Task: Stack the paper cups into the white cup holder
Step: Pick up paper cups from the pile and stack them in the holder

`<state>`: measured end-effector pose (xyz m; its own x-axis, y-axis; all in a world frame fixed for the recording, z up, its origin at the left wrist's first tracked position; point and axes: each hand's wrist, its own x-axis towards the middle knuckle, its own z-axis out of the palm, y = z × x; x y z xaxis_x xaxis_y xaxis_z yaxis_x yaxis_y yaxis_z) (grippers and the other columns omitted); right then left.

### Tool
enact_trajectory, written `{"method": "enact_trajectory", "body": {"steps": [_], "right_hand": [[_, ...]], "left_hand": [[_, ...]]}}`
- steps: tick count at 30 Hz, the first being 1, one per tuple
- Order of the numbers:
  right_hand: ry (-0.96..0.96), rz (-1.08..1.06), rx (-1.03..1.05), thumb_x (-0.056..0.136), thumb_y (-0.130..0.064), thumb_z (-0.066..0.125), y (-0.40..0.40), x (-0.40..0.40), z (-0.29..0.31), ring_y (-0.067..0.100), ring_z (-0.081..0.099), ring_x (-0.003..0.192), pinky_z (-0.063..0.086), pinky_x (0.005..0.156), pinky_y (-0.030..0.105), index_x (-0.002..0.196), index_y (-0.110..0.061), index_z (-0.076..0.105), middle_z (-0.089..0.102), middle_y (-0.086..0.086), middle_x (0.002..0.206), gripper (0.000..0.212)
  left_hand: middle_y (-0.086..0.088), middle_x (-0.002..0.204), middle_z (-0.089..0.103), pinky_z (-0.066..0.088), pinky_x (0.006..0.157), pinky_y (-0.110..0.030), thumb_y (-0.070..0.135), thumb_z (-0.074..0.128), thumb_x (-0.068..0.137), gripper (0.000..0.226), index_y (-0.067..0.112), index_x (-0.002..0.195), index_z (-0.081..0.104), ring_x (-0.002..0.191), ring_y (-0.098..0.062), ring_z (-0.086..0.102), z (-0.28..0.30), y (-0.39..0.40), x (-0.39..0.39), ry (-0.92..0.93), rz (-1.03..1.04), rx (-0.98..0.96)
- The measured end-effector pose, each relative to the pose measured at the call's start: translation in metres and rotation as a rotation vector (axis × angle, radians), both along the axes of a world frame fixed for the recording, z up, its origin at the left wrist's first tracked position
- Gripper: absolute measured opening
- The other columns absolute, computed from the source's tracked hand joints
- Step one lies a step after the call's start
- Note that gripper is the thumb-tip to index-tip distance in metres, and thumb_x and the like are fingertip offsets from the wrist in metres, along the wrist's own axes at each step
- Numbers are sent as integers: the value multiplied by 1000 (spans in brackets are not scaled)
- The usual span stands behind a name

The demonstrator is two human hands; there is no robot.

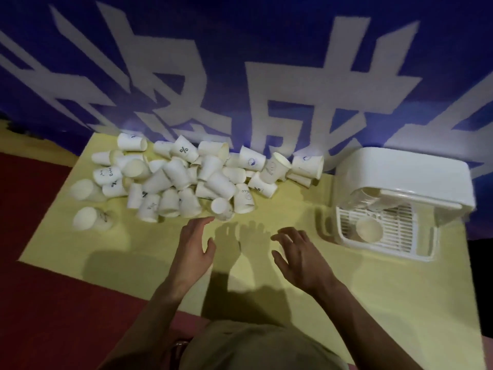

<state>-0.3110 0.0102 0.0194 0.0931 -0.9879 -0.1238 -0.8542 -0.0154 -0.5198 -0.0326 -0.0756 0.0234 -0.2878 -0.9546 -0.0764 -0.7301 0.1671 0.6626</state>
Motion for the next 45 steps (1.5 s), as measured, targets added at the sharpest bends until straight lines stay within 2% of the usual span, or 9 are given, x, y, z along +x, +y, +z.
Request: {"method": "enact_trajectory", "body": {"steps": [6, 13, 15, 20, 27, 34, 39, 41, 45], "right_hand": [[-43, 217, 90, 98, -41, 51, -63, 125, -8, 25, 60, 104, 52, 88, 34, 126, -23, 62, 59, 3, 127, 35], [12, 364, 213, 100, -41, 49, -109, 216, -8, 20, 57, 114, 53, 94, 35, 131, -27, 59, 56, -1, 134, 35], [42, 390, 254, 100, -43, 47, -116, 224, -9, 18, 57, 113, 52, 96, 34, 131, -28, 59, 55, -2, 135, 36], [63, 384, 280, 100, -40, 51, -119, 222, -10, 14, 61, 109, 53, 92, 29, 130, -29, 60, 59, -6, 129, 33], [108, 473, 254, 96, -44, 44, -158, 241, -20, 23, 67, 99, 57, 85, 39, 124, -21, 64, 64, 1, 119, 41], [199, 667, 11, 95, -32, 54, -284, 329, -15, 40, 62, 99, 57, 74, 54, 130, -6, 58, 59, 20, 126, 44], [352, 780, -114, 83, -23, 79, -369, 428, -5, 43, 55, 116, 58, 80, 52, 144, -9, 48, 46, 23, 145, 70], [404, 837, -154, 79, -20, 79, -391, 465, -12, 45, 55, 115, 58, 82, 52, 147, -12, 47, 44, 24, 148, 75], [518, 908, -13, 82, -22, 79, -420, 524, -36, 41, 38, 134, 52, 97, 49, 157, -32, 21, 18, 14, 162, 96]], "left_hand": [[-10, 127, 56, 34, 106, -42, 6, 63, 81, 51, 13, 131, 56, 118, -32, 50, 16, -75, 176, -127, 310, -214], [-28, 140, 42, 34, 106, -58, 51, 62, 65, 90, 6, 141, 45, 128, -48, 42, -30, -132, 319, -231, 580, 38], [-29, 143, 37, 35, 106, -59, 57, 66, 65, 95, 8, 144, 42, 130, -51, 39, -42, -142, 327, -235, 571, 88], [-20, 153, 24, 40, 106, -54, 35, 80, 81, 88, 18, 152, 31, 134, -50, 32, -55, -171, 329, -183, 605, 190], [-26, 142, 35, 48, 94, -54, 65, 76, 72, 113, 8, 154, 23, 122, -50, 46, -76, -165, 319, -226, 644, 277], [-20, 120, 51, 55, 74, -50, 62, 59, 83, 78, 15, 140, 35, 99, -45, 62, -84, -152, 314, -95, 697, 186], [-8, 114, 54, 56, 67, -41, 71, 51, 83, 70, 19, 129, 44, 89, -31, 63, -78, -145, 313, -87, 783, 201], [-3, 122, 50, 56, 75, -39, 66, 55, 87, 62, 24, 131, 42, 98, -25, 59, -82, -137, 318, -119, 774, 242], [-1, 139, 44, 50, 94, -39, 40, 69, 88, 62, 26, 140, 38, 117, -22, 52, -82, -105, 326, 15, 818, 342]]}}
